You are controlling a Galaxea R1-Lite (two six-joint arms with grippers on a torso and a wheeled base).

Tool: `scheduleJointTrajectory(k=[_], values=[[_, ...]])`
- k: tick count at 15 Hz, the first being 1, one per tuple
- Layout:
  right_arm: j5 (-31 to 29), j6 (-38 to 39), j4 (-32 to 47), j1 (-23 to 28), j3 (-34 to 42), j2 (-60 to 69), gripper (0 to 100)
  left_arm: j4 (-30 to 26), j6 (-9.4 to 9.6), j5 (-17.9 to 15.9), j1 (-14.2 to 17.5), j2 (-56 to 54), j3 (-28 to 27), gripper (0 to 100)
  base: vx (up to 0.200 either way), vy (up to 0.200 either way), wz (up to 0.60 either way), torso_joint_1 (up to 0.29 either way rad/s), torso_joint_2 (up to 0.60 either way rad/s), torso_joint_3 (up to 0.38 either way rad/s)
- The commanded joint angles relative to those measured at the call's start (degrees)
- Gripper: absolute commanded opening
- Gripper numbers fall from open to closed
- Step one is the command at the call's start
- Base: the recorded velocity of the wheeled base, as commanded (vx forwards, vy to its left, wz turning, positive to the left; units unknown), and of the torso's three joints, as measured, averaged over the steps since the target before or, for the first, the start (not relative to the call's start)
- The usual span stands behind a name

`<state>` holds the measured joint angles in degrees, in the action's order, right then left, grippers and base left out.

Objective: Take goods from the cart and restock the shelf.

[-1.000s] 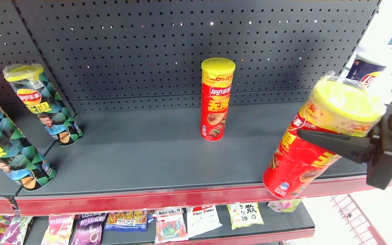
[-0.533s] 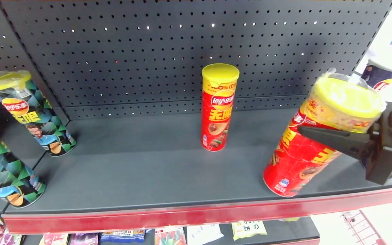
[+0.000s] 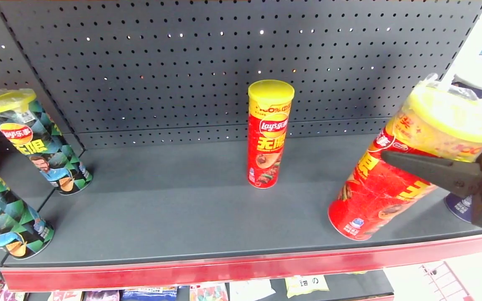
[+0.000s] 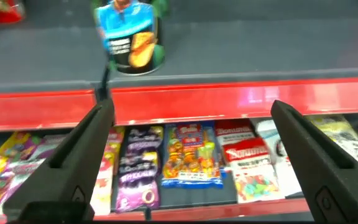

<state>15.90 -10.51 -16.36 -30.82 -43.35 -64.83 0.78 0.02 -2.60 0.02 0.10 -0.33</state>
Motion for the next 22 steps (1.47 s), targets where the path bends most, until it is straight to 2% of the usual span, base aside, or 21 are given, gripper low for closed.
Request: scheduleJointTrajectory(k=[1,2,3,4,5,6,7,8,11,13,14,16,18,22], values=[[0.01,-0.04,0.01,-0.03,-0.24,1.46,0,0.98,-0.2,-2.94,-1.17,7.11,-11.27,100,0.0,0.0,0.0,0.0,0.0,0.0],[-0.08,-0.04,0.1,0.14,-0.42,1.72,0,0.89,-2.31,-4.7,-2.57,16.78,-22.52,100,0.0,0.0,0.0,0.0,0.0,0.0],[0.01,-0.04,0.1,0.14,-0.24,1.99,0,0.8,-2.57,-9.27,-5.47,20.73,-25.42,100,0.0,0.0,0.0,0.0,0.0,0.0],[-0.08,0.05,0.1,0.14,-0.16,1.99,0,1.07,-1.25,-14.98,-7.67,24.86,-25.69,100,0.0,0.0,0.0,0.0,0.0,0.0],[-0.08,0.05,0.1,0.23,0.46,2.08,0,1.15,1.56,-20.08,-8.81,30.05,-25.95,100,0.0,0.0,0.0,0.0,0.0,0.0],[-0.08,0.05,0.1,0.23,0.46,2.08,0,1.33,2.96,-24.03,-9.43,35.85,-27.53,100,0.0,0.0,0.0,0.0,0.0,0.0],[-0.16,0.05,0.1,0.32,0.46,2.08,0,1.59,3.49,-26.23,-9.96,39.45,-28.67,100,0.0,0.0,0.0,0.0,0.0,0.0],[-0.6,0.05,0.19,0.32,0.37,1.99,0,3.0,4.99,-29.75,-12.68,48.33,-32.54,100,0.0,0.0,0.0,0.0,0.0,0.0],[-1.48,0.14,0.19,0.41,0.37,1.81,0,9.77,5.07,-31.86,-19.18,64.77,-41.16,100,0.0,0.0,0.0,0.0,0.0,0.0],[-1.92,0.14,0.19,0.41,0.63,1.81,0,11.35,5.16,-35.02,-22.61,72.59,-45.9,100,0.0,0.0,0.0,0.0,0.0,0.0],[-2.45,0.14,0.19,0.41,0.63,1.81,0,11.35,5.34,-35.02,-24.37,75.22,-47.66,100,0.0,0.0,0.0,0.0,0.0,0.0],[-2.63,0.14,0.19,0.41,0.46,1.9,0,12.05,6.13,-34.93,-25.6,80.67,-52.05,100,0.0,0.0,0.0,0.0,0.0,0.0],[-2.63,0.14,0.19,0.41,0.46,1.9,0,13.9,8.33,-34.84,-25.51,85.6,-55.31,100,0.0,0.0,0.0,0.0,0.0,0.0],[-2.71,0.14,0.19,0.5,0.37,1.99,0,14.25,8.5,-34.84,-26.66,92.98,-63.83,100,0.0,0.0,0.0,0.0,0.0,0.0]])
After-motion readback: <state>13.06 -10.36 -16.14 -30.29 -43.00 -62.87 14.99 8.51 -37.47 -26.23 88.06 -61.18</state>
